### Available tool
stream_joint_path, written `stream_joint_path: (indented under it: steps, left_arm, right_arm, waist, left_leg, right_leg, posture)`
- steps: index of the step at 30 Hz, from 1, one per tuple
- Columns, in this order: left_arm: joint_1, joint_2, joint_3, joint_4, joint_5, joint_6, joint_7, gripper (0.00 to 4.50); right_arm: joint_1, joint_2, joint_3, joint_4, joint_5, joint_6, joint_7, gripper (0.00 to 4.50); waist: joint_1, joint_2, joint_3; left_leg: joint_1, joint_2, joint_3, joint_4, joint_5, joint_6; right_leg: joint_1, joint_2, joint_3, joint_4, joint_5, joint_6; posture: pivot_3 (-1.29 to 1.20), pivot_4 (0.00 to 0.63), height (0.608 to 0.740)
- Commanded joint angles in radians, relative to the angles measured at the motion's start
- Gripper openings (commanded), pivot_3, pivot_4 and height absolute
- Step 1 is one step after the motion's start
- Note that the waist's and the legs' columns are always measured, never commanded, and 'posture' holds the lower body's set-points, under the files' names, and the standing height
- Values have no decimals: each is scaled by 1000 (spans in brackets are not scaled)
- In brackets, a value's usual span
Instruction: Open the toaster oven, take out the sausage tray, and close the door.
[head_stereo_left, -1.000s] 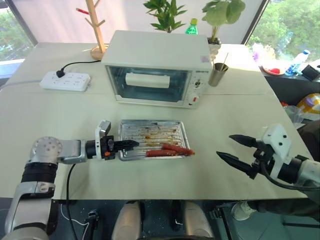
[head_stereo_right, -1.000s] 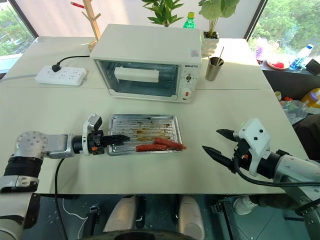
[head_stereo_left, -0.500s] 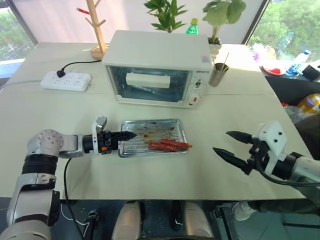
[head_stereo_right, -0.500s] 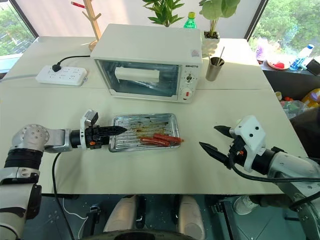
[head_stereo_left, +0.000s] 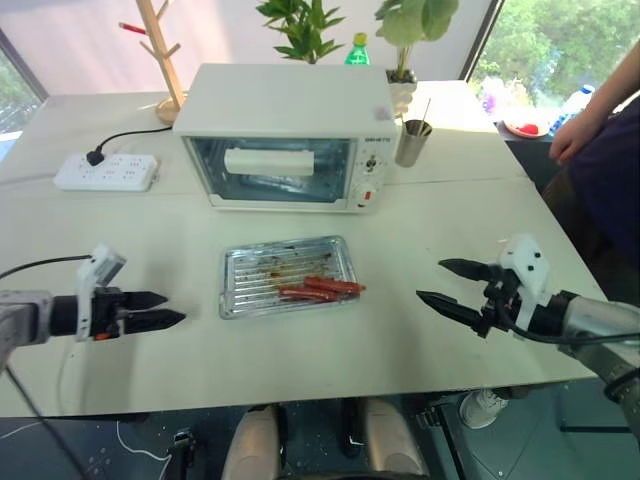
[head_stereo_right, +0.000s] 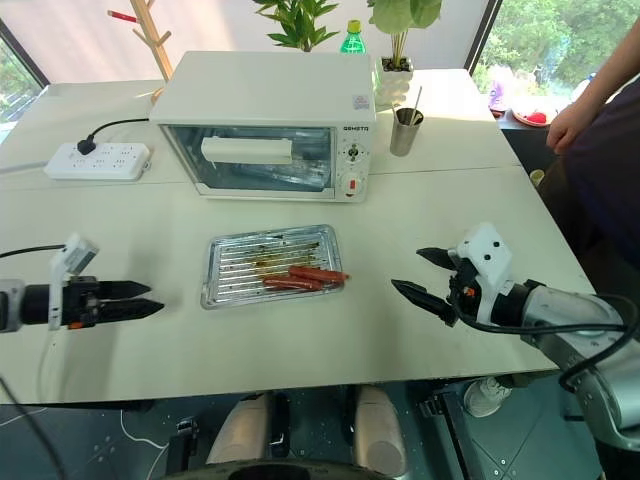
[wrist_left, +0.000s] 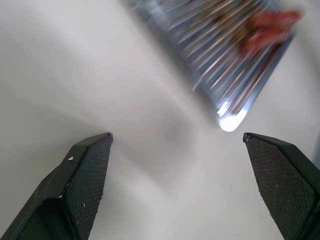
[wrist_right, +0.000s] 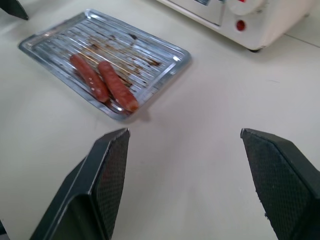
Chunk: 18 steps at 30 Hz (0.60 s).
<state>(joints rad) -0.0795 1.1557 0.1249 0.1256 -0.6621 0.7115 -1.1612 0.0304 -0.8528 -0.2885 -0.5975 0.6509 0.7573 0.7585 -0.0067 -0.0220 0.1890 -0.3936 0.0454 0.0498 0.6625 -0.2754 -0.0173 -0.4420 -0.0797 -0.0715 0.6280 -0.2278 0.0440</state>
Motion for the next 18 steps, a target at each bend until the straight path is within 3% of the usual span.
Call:
stream_joint_path:
  steps: [1, 9, 18]
  left_arm:
    - [0, 20, 129, -102, 10, -69, -10, 4451]
    - [2, 35, 316, -293, -47, -24, -40, 4451]
    - [51, 41, 436, -414, -75, 57, -59, 4451]
  right_arm:
    - [-65, -54, 11, 39, 29, -26, 106, 3635]
    - [-255, -162, 78, 183, 59, -36, 337, 3635]
    - [-328, -160, 135, 321, -22, -105, 397, 3635]
  waist:
    - [12, -1, 1]
    - [19, -1, 2]
    - [19, 0, 2]
  left_leg:
    - [-1, 0, 0, 0, 0, 0]
    - [-9, -3, 2, 1, 0, 0]
    - [-9, -3, 3, 2, 0, 0]
  right_leg:
    - [-1, 0, 0, 0, 0, 0]
    - [-4, 0, -1, -4, 1, 3]
    - [-4, 1, -3, -2, 3, 5]
  posture:
    - [0, 150, 717]
    - [0, 150, 717]
    - [0, 150, 717]
